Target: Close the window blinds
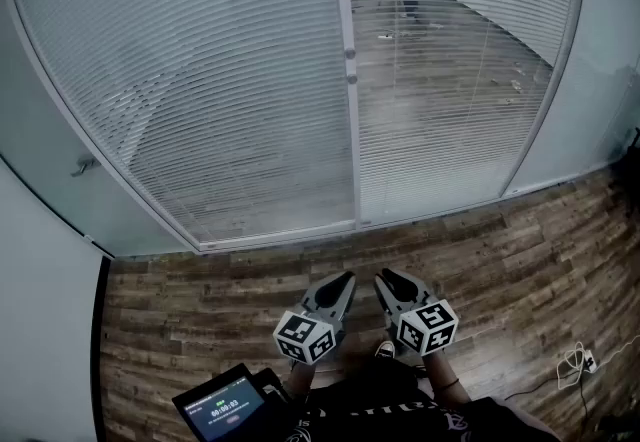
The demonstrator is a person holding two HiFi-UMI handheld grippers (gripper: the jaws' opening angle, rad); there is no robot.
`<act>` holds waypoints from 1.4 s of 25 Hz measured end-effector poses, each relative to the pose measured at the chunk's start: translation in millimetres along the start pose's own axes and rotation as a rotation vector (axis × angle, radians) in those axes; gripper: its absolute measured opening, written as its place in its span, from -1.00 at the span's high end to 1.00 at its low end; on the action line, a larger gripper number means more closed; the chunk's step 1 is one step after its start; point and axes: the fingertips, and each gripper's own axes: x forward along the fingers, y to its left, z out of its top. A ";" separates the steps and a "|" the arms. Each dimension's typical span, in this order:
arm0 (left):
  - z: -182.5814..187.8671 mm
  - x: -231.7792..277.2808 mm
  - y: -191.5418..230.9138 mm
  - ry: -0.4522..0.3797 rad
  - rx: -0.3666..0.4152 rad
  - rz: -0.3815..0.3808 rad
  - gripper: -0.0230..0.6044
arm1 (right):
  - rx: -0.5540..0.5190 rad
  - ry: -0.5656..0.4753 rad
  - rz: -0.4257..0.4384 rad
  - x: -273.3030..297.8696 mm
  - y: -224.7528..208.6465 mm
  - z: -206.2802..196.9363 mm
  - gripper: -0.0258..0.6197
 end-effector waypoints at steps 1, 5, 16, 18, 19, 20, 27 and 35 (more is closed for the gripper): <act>2.8 11.3 1.1 0.000 0.005 0.000 0.91 | 0.000 -0.007 -0.001 2.9 -10.0 6.2 0.66; 10.0 55.7 -0.8 -0.007 0.024 -0.001 0.91 | 0.000 -0.009 0.001 12.2 -52.5 21.5 0.66; -23.4 106.7 39.5 0.074 -0.015 0.059 0.91 | 0.050 0.049 0.052 65.5 -108.0 5.2 0.66; -21.8 121.1 59.8 0.077 -0.027 0.066 0.91 | 0.055 0.063 0.049 82.9 -119.8 6.3 0.66; -20.5 129.1 70.2 0.078 -0.031 0.068 0.91 | 0.057 0.067 0.046 91.5 -125.9 7.5 0.66; -19.0 138.0 80.3 0.080 -0.034 0.066 0.91 | 0.057 0.068 0.040 100.1 -132.6 9.8 0.66; 21.0 228.4 167.5 0.078 -0.002 -0.023 0.91 | 0.025 0.029 -0.041 194.3 -196.6 60.4 0.66; 101.1 311.4 309.9 0.074 0.043 -0.098 0.91 | -0.099 0.017 -0.106 356.3 -238.0 148.8 0.66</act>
